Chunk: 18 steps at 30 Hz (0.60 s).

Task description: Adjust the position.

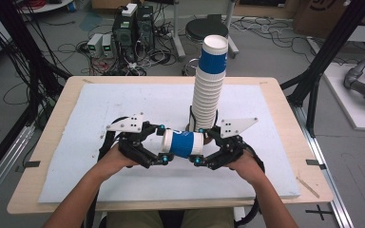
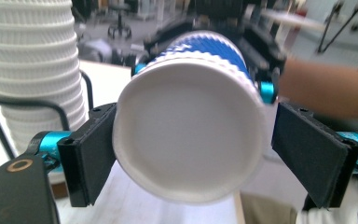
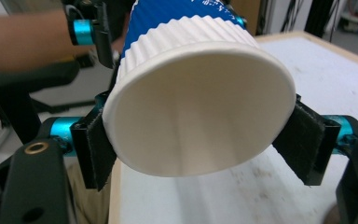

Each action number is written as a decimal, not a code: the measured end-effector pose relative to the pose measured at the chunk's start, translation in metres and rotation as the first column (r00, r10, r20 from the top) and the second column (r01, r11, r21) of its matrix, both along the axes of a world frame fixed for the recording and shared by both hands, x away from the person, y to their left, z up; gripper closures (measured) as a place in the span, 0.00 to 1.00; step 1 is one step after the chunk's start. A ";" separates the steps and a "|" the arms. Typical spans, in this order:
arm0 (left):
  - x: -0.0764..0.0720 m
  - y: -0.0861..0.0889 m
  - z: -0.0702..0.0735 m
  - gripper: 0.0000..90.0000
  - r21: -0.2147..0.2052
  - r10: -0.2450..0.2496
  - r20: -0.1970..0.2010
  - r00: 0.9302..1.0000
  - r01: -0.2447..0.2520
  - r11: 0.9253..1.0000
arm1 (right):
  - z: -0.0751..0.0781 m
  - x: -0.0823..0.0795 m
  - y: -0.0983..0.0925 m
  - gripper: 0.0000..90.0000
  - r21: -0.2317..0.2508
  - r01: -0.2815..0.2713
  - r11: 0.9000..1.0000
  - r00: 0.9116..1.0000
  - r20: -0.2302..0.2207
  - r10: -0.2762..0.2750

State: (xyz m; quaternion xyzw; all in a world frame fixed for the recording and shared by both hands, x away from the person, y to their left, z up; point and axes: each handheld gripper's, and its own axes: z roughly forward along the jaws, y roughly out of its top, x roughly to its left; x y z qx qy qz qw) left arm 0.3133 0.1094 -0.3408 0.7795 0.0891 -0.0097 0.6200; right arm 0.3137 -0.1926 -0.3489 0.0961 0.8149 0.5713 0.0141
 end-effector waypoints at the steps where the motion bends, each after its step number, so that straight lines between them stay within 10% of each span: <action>1: 0.000 0.001 0.002 0.18 0.017 0.002 0.002 1.000 -0.002 1.000 | 0.002 0.000 0.000 0.25 -0.021 0.007 1.000 1.000 -0.004 -0.007; 18: 0.000 0.001 0.016 0.18 0.243 -0.002 0.065 0.998 -0.014 0.970 | 0.041 0.003 0.019 0.25 -0.350 -0.020 0.936 0.998 0.050 0.040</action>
